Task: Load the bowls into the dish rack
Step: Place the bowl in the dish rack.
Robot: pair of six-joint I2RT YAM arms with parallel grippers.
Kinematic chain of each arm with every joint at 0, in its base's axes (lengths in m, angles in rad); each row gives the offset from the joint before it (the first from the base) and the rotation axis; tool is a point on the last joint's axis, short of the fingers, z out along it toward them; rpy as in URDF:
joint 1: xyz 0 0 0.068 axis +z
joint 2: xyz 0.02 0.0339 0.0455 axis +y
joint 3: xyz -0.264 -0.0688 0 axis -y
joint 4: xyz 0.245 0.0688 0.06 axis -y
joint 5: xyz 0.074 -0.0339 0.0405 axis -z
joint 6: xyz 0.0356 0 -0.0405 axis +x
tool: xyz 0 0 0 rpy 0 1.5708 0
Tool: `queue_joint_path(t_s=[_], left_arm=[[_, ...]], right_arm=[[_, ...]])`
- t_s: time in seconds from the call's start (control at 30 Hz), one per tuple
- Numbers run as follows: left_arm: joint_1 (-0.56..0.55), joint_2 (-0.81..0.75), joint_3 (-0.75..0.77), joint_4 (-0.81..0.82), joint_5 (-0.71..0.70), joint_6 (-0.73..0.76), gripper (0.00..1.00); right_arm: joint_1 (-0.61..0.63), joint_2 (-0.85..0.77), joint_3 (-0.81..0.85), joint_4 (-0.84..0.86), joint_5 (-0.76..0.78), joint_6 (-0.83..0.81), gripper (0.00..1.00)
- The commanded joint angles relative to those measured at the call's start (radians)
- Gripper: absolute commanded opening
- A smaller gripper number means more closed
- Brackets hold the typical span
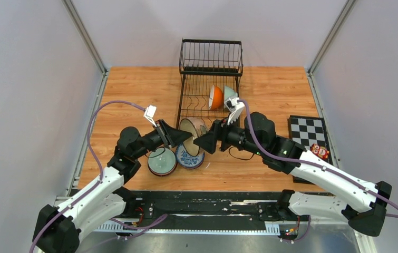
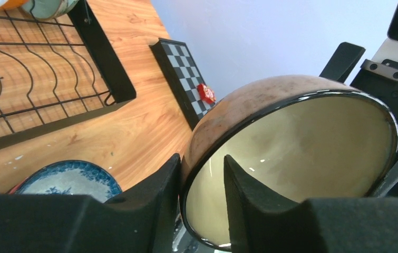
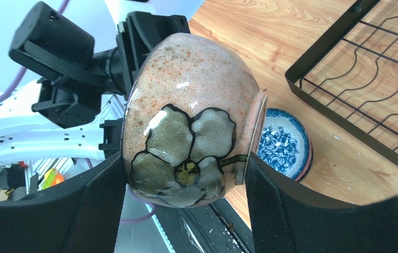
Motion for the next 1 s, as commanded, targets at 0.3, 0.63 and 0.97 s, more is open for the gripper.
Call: queue_joint_path(t_s=[0.3, 0.63, 0.97], left_arm=[[0.004, -0.007, 0.041, -0.043, -0.010, 0.037, 0.54], [0.005, 0.014, 0.047, -0.067, -0.021, 0.048, 0.61], [0.005, -0.005, 0.083, -0.155, -0.051, 0.087, 0.72]], right_arm=[[0.010, -0.004, 0.099, 0.025, 0.054, -0.020, 0.02], [0.010, 0.025, 0.123, 0.034, 0.047, -0.007, 0.02], [0.007, 0.040, 0.143, 0.030, 0.080, -0.028, 0.02]])
